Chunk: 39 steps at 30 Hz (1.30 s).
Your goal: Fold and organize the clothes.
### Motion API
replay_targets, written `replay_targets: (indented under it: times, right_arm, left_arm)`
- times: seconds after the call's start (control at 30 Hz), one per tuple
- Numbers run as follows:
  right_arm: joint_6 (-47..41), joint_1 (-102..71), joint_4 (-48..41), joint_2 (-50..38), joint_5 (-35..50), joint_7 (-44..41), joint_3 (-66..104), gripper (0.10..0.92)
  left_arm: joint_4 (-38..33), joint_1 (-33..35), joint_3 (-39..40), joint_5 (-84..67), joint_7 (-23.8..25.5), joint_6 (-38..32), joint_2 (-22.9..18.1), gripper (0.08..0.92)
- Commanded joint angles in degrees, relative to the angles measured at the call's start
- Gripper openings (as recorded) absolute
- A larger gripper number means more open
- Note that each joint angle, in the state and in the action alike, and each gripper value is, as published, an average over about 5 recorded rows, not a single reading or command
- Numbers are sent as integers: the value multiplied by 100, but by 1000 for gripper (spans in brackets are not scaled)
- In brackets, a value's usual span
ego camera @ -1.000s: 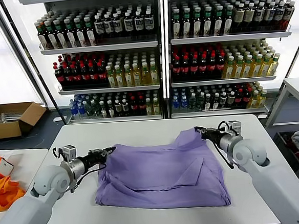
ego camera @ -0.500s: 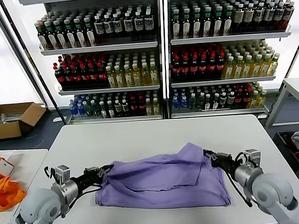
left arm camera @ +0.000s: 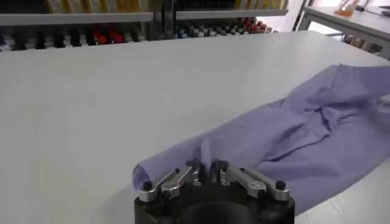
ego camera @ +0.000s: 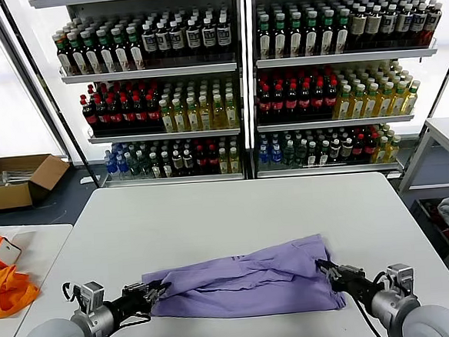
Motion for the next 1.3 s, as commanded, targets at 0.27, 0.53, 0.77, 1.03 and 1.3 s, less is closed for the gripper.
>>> replay_targets:
  times: [0.27,0.53,0.77,1.03,1.3]
  right_arm:
    - [1938,-616,108,507,-607,-796,1287,503]
    - [2952,-701,-564,840,-1458,-1343,1228,736]
    - [3098,-769,-719,898,-1558,-1389,1107,821]
    - [2977,-761,-623,848,-1277,-1368,1076,823]
    - [2842,-786,-499,776,-1086,-1343,1088,823]
  left_arm:
    - [-682,601,-803,-394,-1182,-518,-737,549]
    - [-565,806,-139,250,-2413,-1287,-1838,776]
    - [-490,916,57,486,-3051,-987,-2251,822]
    - [-374,965,126,414,-3287,-789,-2363,802]
    - [-440,1026,323,427,-3274,-727,-2515,584]
